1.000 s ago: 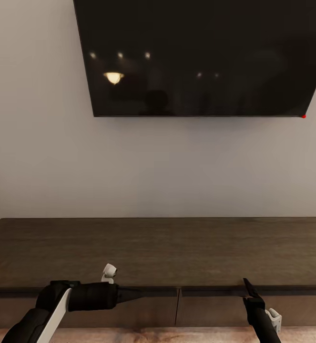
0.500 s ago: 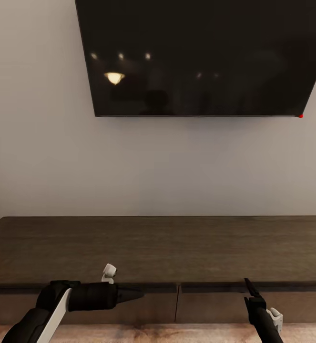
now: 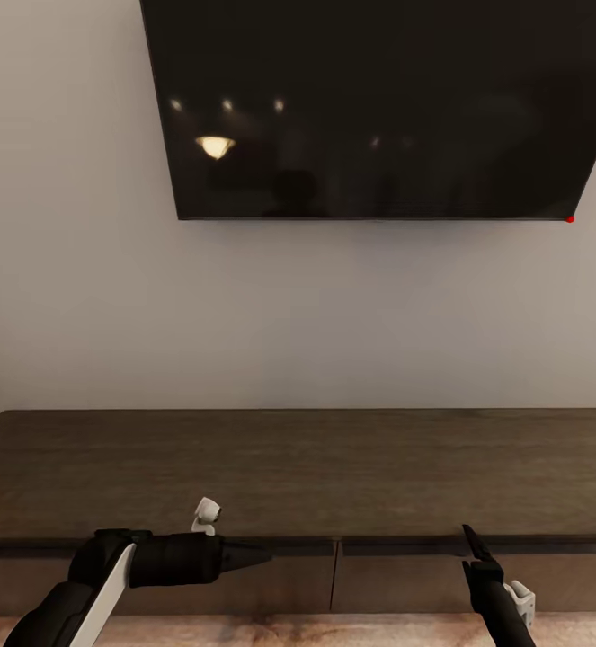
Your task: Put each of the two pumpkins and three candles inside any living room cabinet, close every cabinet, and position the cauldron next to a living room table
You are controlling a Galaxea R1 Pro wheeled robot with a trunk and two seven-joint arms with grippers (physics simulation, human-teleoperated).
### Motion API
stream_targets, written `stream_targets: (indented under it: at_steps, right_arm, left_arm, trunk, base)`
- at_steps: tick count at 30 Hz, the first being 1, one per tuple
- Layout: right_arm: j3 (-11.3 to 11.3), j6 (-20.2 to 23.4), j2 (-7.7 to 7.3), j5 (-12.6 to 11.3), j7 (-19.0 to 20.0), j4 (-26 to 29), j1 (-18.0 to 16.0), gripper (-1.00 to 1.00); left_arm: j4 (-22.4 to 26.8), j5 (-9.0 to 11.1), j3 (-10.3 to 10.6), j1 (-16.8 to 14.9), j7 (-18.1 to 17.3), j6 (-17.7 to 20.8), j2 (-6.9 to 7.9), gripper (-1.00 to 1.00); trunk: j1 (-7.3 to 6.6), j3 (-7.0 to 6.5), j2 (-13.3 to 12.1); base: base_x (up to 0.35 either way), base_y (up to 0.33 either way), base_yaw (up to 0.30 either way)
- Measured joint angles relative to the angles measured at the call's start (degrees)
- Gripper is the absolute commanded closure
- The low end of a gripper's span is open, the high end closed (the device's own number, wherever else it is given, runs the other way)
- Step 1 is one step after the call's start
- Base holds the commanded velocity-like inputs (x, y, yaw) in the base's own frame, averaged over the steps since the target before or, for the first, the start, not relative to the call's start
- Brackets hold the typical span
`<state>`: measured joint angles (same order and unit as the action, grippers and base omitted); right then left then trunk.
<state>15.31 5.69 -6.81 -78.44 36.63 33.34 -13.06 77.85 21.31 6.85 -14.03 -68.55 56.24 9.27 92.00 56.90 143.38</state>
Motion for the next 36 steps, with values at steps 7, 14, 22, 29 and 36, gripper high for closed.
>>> stream_targets:
  at_steps: [7, 14, 22, 29, 36]
  right_arm:
    - [0.0, 0.0, -0.05, -0.1, 0.0, 0.0, 0.0, -1.0]
    - [0.0, 0.0, -0.06, -0.1, 0.0, 0.0, 0.0, -1.0]
    - [0.0, 1.8, -0.06, 0.0, 0.0, 0.0, 0.0, -1.0]
    - [0.0, 2.2, -0.06, -0.1, 0.0, 0.0, 0.0, 1.0]
    - [0.2, 2.6, -0.13, 0.0, -0.8, -0.9, -0.2, 1.0]
  left_arm:
    - [0.0, -0.1, 0.2, 0.0, 0.1, 0.0, 0.0, -1.0]
    - [0.0, 0.0, 0.4, 0.0, 0.1, 0.0, 0.0, -1.0]
    - [0.0, 0.0, 0.4, 0.0, 0.1, 0.0, 0.0, -1.0]
    - [0.0, 0.0, 0.4, 0.0, 0.1, 0.0, 0.0, -1.0]
    - [0.4, 0.2, 0.1, -0.3, 0.0, -0.1, 0.03, -1.0]
  trunk:
    - [0.0, 0.0, 0.0]
    - [0.0, 0.0, 0.0]
    - [0.0, 0.0, 0.0]
    - [-0.01, 0.0, 0.0]
    - [0.01, 0.01, 0.0]
  base:
    - [-0.01, 0.0, 0.0]
    - [-0.067, 0.0, 0.0]
    - [-0.005, 0.0, 0.0]
    - [0.039, 0.0, 0.0]
    - [0.0, 0.0, 0.0]
